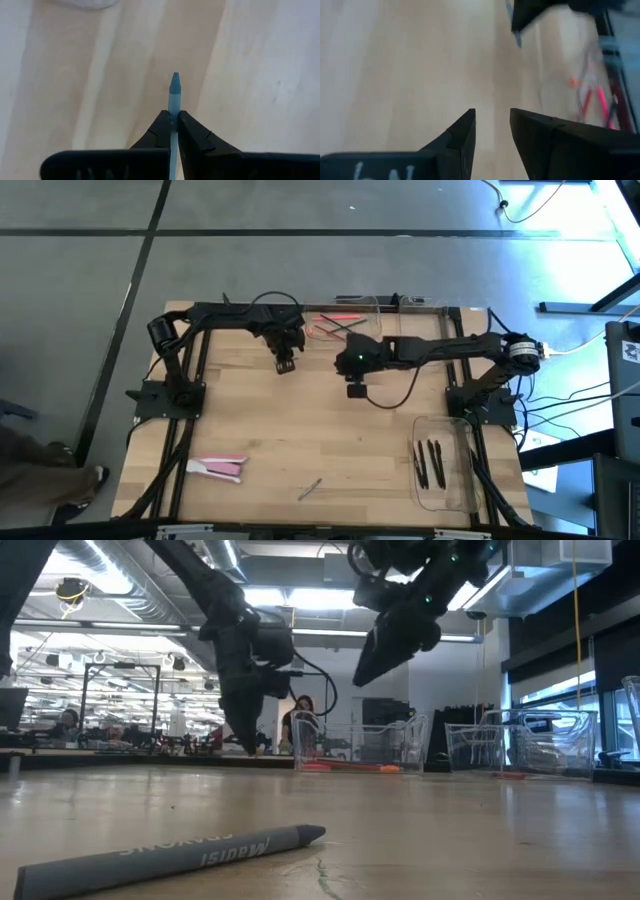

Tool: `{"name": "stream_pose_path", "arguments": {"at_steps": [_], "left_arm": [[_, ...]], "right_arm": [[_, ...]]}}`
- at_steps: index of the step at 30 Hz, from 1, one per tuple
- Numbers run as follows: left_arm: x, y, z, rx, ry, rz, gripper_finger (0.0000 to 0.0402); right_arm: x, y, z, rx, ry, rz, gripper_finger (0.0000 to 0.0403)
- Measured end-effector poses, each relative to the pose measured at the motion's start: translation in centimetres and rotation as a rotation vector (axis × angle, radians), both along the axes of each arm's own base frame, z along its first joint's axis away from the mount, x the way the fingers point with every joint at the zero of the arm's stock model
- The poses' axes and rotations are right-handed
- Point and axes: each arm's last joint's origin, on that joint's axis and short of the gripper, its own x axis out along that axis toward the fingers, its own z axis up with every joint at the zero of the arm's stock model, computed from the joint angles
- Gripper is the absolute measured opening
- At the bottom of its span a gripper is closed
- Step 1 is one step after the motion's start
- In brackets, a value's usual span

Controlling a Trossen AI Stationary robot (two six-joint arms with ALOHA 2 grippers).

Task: Sort crayons/erasers/pens/pencils in bins
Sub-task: Put the top gray crayon into the top right transparent bin

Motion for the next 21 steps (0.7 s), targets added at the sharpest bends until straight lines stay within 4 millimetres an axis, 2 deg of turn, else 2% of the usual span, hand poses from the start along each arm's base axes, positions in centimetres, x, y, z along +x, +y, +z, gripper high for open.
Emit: {"name": "stream_pose_path", "arguments": {"at_steps": [5, 11, 16, 21], "left_arm": [[0.3, -1.0, 0.9, -0.017, -0.039, -0.026, 0.0006], [0.6, -2.3, 3.0, 0.023, -0.118, -0.061, 0.0003], [1.1, -3.7, 4.4, 0.029, -0.199, -0.114, 0.0006], [1.4, -4.8, 4.7, 0.033, -0.201, -0.149, 0.0003]], "right_arm": [[0.1, 0.8, -1.8, -0.006, -0.108, 0.039, 0.0124], [0.0, 1.1, -3.0, -0.014, -0.198, 0.051, 0.0124], [1.1, 1.0, -4.2, -0.049, -0.278, 0.087, 0.0124], [2.1, 0.9, -5.3, -0.081, -0.322, 0.106, 0.0124]]}}
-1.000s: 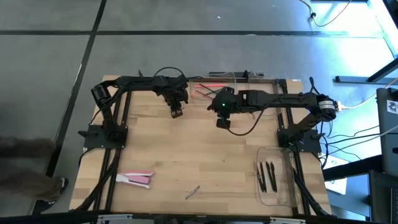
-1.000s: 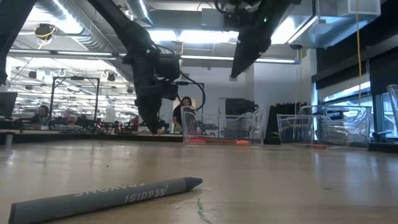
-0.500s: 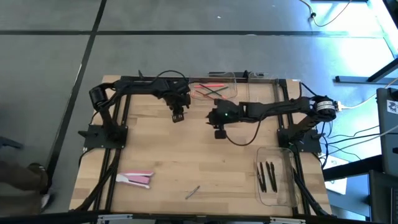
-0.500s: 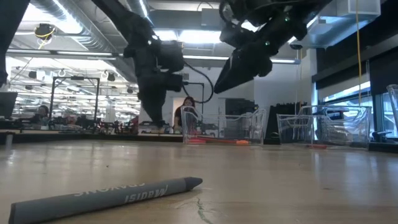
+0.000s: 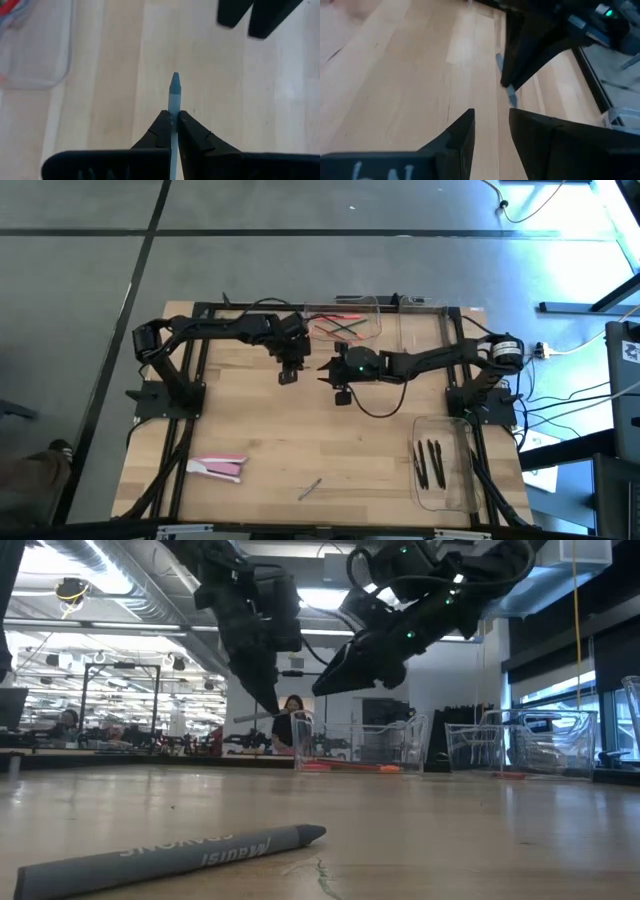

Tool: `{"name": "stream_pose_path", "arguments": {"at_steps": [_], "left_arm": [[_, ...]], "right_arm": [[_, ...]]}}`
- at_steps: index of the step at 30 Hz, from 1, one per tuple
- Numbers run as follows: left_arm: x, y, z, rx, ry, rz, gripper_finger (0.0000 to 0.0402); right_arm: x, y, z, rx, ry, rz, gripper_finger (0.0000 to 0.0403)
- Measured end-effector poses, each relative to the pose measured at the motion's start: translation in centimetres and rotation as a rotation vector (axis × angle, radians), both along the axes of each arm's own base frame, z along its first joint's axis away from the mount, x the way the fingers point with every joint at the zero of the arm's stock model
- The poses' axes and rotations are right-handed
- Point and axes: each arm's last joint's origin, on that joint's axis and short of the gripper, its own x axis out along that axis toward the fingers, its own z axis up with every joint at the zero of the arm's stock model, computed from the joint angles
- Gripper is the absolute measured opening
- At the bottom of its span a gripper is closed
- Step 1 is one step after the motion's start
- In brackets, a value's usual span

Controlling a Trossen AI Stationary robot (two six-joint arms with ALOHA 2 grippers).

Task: Sort crayons/erasers/pens/pencils in bins
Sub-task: Put the top gray crayon into the top right transparent bin

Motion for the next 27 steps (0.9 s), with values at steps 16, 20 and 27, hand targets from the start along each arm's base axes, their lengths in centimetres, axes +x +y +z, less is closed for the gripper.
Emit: {"name": "stream_pose_path", "arguments": {"at_steps": [16, 20, 27], "left_arm": [[0.3, -0.8, 0.0, -0.001, 0.004, -0.024, 0.0004], [0.3, -0.8, 0.0, -0.001, 0.004, -0.024, 0.0008], [0.3, -0.8, 0.0, -0.001, 0.004, -0.024, 0.0003]], "right_arm": [[1.3, -0.9, -1.4, -0.051, -0.073, 0.001, 0.0124], [1.2, -1.5, -1.4, -0.052, -0.075, -0.017, 0.0124], [1.8, -1.7, -2.8, -0.036, -0.057, 0.006, 0.0124]]}}
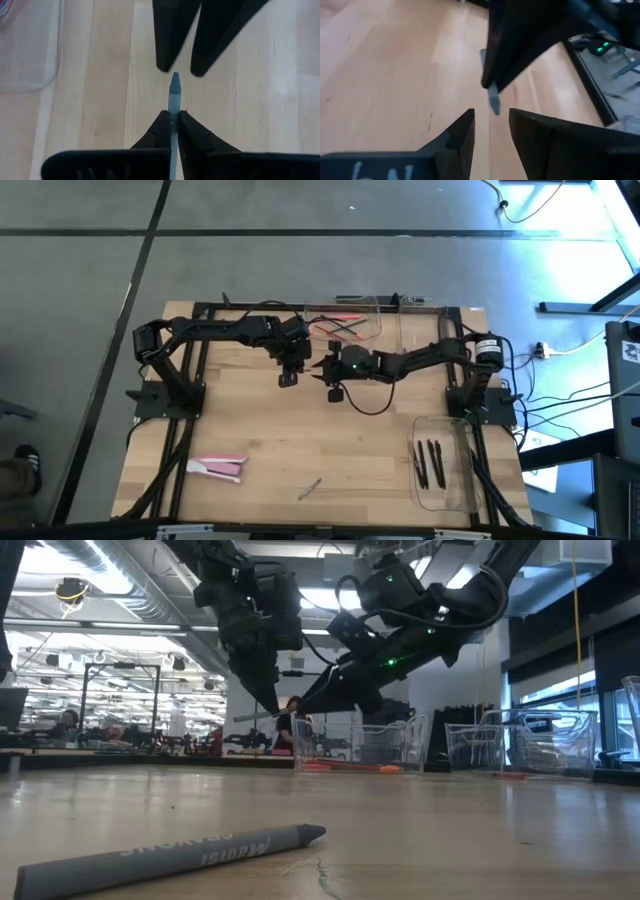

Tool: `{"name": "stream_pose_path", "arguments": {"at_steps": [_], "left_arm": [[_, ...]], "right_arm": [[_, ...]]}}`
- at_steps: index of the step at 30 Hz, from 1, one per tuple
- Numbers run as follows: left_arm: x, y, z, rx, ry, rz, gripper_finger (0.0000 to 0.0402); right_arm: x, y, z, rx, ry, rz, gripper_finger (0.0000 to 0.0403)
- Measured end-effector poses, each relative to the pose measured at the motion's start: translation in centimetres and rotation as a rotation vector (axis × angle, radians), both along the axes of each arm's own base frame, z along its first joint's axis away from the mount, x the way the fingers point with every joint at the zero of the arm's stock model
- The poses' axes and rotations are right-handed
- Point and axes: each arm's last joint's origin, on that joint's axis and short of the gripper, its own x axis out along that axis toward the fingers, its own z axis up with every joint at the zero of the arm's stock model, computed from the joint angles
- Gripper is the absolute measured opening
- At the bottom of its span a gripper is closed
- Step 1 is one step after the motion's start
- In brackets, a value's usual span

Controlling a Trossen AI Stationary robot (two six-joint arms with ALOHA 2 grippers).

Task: Sort crayons/erasers/pens/pencils in bins
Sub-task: Put the top gray crayon into the top right transparent bin

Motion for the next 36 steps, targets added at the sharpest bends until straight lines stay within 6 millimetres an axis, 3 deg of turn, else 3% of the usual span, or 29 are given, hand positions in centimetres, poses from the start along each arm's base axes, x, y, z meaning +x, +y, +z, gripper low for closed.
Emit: {"name": "stream_pose_path", "arguments": {"at_steps": [13, 36], "left_arm": [[0.0, 0.0, 0.0, 0.0, 0.002, 0.001, 0.0004], [0.0, 0.0, 0.0, 0.002, 0.002, 0.002, 0.001]], "right_arm": [[1.5, -0.3, -0.4, -0.006, -0.012, 0.001, 0.0124], [1.4, -0.9, -0.3, 0.006, -0.021, 0.004, 0.0102]]}}
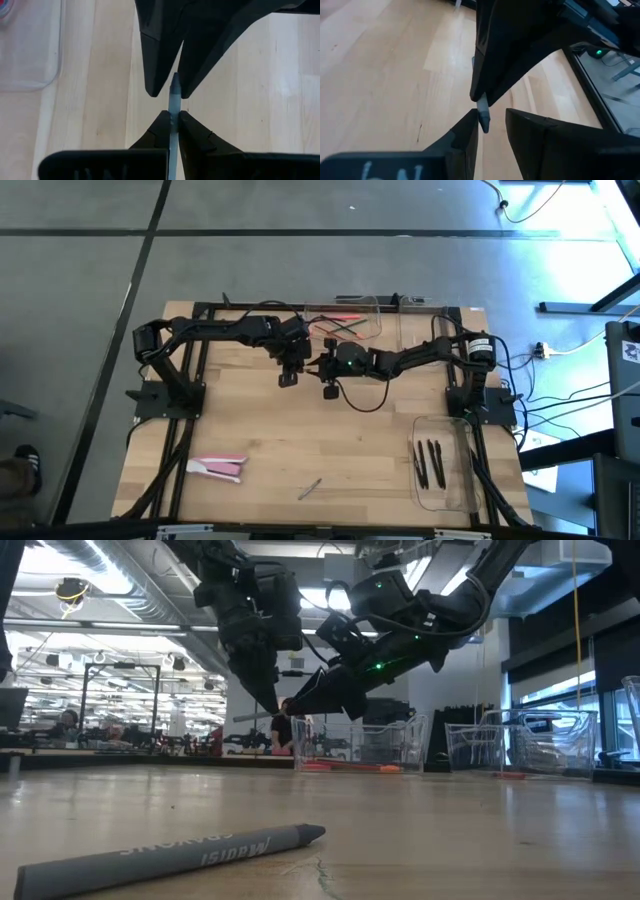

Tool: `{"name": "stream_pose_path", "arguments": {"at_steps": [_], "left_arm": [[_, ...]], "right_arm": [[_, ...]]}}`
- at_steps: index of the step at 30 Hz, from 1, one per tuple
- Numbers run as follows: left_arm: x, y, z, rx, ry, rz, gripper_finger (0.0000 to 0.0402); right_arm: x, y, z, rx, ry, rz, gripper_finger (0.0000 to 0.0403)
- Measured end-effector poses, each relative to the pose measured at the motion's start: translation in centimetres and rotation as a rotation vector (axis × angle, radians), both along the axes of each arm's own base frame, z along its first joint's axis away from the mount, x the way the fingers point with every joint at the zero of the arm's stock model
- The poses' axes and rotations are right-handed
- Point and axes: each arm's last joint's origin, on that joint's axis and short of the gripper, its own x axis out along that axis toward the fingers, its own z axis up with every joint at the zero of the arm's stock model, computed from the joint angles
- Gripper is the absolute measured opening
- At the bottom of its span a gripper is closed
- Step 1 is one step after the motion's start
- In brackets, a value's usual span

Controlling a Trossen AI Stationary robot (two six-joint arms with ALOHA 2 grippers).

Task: Sort crayons/erasers/pens/pencils in bins
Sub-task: Put the top gray crayon into the top right transparent bin

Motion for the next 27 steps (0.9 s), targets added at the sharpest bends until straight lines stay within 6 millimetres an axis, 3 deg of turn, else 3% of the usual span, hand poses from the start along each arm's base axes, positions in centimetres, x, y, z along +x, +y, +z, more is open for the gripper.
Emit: {"name": "stream_pose_path", "arguments": {"at_steps": [27], "left_arm": [[0.08, 0.02, 0.04, 0.0, -0.01, -0.002, 0.0011]], "right_arm": [[-0.01, -0.01, -0.01, 0.014, 0.0, 0.019, 0.0101]]}}
